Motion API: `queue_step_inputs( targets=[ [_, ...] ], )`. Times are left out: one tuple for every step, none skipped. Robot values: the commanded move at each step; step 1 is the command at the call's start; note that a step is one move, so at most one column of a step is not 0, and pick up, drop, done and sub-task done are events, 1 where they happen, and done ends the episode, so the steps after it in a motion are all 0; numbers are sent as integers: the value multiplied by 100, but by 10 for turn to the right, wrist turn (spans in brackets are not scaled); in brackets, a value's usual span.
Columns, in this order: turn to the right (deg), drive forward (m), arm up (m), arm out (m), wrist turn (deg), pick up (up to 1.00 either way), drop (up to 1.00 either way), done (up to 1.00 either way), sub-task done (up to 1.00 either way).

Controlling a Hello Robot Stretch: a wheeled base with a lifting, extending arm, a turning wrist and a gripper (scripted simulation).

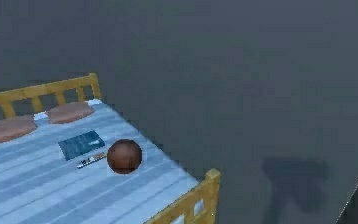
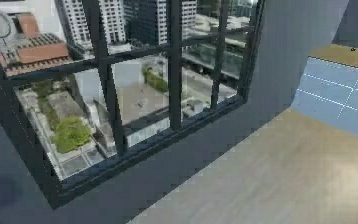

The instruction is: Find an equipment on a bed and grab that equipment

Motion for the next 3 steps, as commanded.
queue_step_inputs(
  targets=[
    [0, 45, 0, 0, 0, 0, 0, 0, 0],
    [-450, 0, 0, 0, 0, 0, 0, 0, 0],
    [-450, 0, 0, 0, 0, 0, 0, 0, 0]
  ],
)
